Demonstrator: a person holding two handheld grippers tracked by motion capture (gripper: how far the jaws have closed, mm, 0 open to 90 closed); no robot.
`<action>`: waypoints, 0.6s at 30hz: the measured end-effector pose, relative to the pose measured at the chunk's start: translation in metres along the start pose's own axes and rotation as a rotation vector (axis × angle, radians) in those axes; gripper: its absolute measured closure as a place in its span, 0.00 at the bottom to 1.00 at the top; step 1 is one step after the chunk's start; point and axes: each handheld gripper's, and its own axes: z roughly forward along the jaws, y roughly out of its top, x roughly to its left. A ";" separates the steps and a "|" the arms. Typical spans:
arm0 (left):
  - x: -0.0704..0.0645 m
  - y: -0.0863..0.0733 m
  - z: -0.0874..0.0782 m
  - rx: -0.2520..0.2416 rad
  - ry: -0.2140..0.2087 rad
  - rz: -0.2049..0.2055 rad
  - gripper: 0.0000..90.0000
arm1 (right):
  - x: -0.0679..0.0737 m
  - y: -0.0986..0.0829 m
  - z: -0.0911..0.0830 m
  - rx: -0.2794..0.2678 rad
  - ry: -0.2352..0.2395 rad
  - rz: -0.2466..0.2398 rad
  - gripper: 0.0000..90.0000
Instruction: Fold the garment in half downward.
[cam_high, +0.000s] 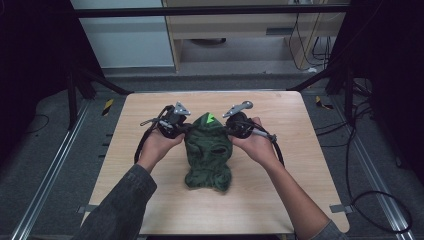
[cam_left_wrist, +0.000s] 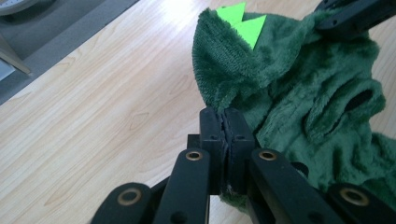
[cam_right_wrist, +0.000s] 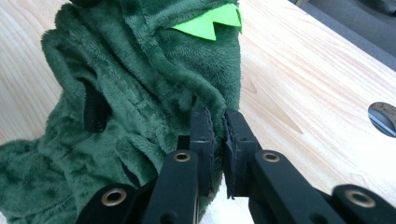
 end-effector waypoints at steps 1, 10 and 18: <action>-0.001 -0.003 0.001 0.002 -0.001 -0.001 0.98 | 0.001 -0.002 0.000 0.005 0.000 -0.003 0.93; -0.016 -0.024 -0.003 0.004 -0.010 0.025 0.97 | 0.016 -0.018 -0.007 -0.012 0.008 -0.030 0.92; -0.024 -0.039 -0.004 0.015 -0.018 0.032 0.97 | 0.027 -0.031 -0.007 -0.026 0.019 -0.038 0.92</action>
